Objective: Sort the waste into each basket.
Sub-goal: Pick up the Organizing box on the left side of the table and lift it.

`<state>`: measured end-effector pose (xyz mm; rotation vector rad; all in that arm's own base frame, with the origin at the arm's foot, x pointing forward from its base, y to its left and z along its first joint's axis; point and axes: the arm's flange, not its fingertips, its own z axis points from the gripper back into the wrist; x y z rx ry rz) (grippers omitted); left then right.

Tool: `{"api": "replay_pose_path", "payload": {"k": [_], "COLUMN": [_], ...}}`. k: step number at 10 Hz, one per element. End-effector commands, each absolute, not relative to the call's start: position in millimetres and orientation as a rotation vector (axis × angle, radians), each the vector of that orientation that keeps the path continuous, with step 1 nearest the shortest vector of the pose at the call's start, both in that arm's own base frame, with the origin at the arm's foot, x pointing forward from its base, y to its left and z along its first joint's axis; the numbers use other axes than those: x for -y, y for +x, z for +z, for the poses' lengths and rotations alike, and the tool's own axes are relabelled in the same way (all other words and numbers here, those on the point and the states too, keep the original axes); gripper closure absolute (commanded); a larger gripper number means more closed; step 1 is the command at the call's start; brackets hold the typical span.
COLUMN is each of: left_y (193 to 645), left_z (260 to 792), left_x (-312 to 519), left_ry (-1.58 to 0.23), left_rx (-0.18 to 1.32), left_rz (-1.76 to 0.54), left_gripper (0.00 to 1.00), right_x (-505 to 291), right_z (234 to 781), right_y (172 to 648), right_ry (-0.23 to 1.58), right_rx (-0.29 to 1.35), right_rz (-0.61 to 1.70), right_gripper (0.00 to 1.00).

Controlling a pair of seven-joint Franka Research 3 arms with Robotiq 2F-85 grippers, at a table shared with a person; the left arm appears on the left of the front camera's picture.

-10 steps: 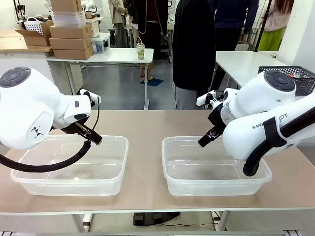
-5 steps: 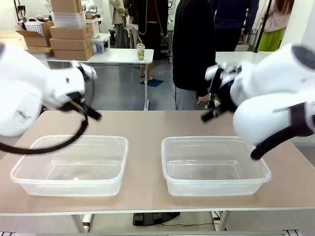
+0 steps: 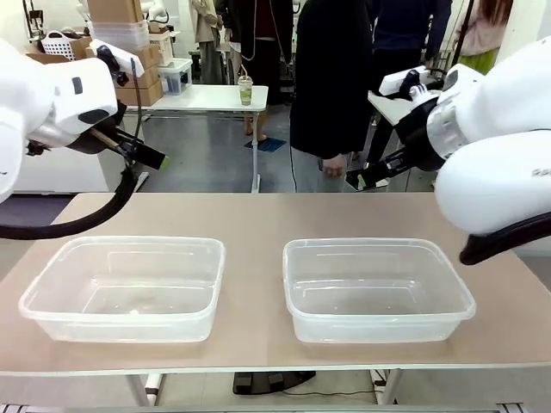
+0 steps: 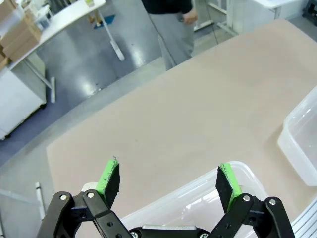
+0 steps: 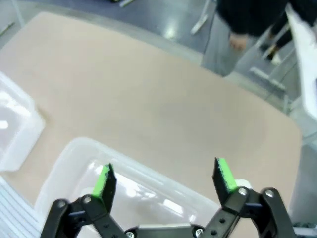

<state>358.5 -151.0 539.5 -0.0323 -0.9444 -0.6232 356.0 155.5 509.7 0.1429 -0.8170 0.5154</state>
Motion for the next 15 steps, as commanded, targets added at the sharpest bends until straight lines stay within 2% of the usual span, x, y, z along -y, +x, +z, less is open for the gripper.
{"api": "replay_pose_path", "payload": {"k": [1,2,3,4,5,6,8,9,10,11,15], "left_y": [356,361,363,360,359,361,351,345,339,347,347], "left_z": [547,554,562,571,573,567,550,543,537,552,552], "left_x": [139,124,113,91,64,26,-36,-51,-46,-61,-61], "left_ry": [-0.22,-0.432,-0.567,-0.852,-1.034,-1.139,-1.14,-1.059,-0.818,-1.073,-1.073], "left_rx": [0.781,0.531,0.339,0.233,0.215,0.269,0.381,0.469,0.58,0.393,0.393], "left_rz": [-0.616,-0.418,-0.247,-0.228,-0.127,0.026,0.232,0.27,0.196,0.063,0.063], "left_gripper": [0.0,0.0,0.0,0.0,0.0,0.0,0.0,0.0,0.0,0.0,0.0], "right_x": [-127,-99,-75,-52,-27,-1,34,38,41,41,41], "right_z": [513,519,521,519,518,520,531,536,531,531,531], "right_y": [362,363,365,361,354,341,318,310,343,343,343], "right_ry": [0.715,1.063,1.167,1.213,1.279,1.317,1.261,1.22,1.158,1.158,1.158], "right_rx": [0.699,0.542,0.461,0.429,0.444,0.51,0.682,0.778,0.53,0.53,0.53], "right_rz": [0.235,-0.107,-0.37,-0.526,-0.61,-0.677,-0.776,-0.737,-0.366,-0.366,-0.366], "right_gripper": [0.0,0.0,0.0,0.0,0.0,0.0,0.0,0.0,0.0,0.0,0.0]}}
